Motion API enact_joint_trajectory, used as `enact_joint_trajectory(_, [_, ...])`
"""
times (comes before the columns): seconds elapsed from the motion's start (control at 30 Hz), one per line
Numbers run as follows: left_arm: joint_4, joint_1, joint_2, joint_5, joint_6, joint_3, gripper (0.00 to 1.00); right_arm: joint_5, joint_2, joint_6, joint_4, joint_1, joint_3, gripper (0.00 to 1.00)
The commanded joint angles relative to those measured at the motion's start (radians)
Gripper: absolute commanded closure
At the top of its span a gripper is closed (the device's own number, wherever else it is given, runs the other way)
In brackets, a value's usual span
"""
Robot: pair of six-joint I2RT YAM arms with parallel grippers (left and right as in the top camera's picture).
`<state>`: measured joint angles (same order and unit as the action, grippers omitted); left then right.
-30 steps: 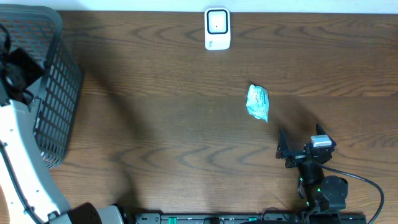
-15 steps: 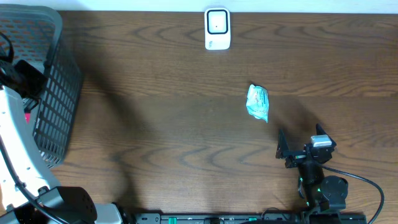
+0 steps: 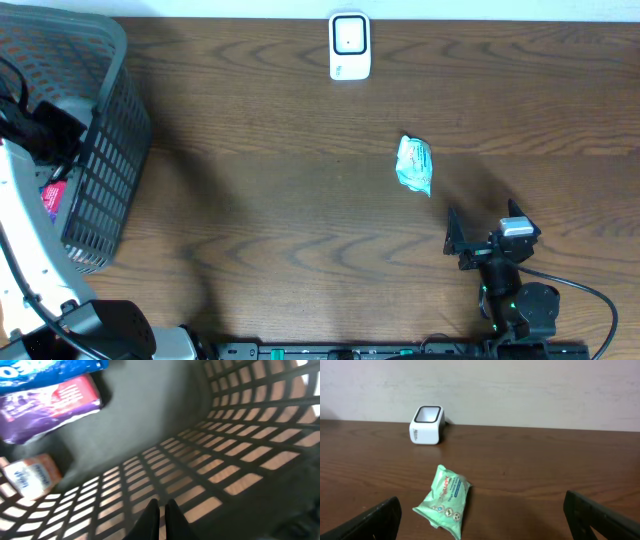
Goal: Scan the item barcode
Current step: 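Return the left gripper into the basket and grasp the pink snack bag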
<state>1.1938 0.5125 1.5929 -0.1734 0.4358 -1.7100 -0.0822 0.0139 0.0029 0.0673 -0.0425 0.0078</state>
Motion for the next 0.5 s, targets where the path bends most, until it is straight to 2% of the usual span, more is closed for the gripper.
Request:
enact_joint_trajectory(0.0, [-0.018,-0.003,-0.005,-0.054,0.026,0.008,0.92,-0.005,-0.001,-0.011,0.003,0.002,-0.002,0.01])
enact_joint_trajectory(0.27, [0.022,0.067,-0.021,0.246,0.027,-0.017,0.93,-0.006,-0.001,-0.011,0.003,0.002,-0.002,0.01])
enact_joint_trajectory(0.37, [0.061,0.087,-0.021,0.268,0.027,-0.016,0.92,-0.006,-0.001,-0.011,0.003,0.002,-0.002,0.01])
enact_joint_trajectory(0.47, [0.164,0.091,-0.021,0.259,0.086,-0.016,0.92,-0.006,-0.001,-0.011,0.003,0.002,-0.002,0.01])
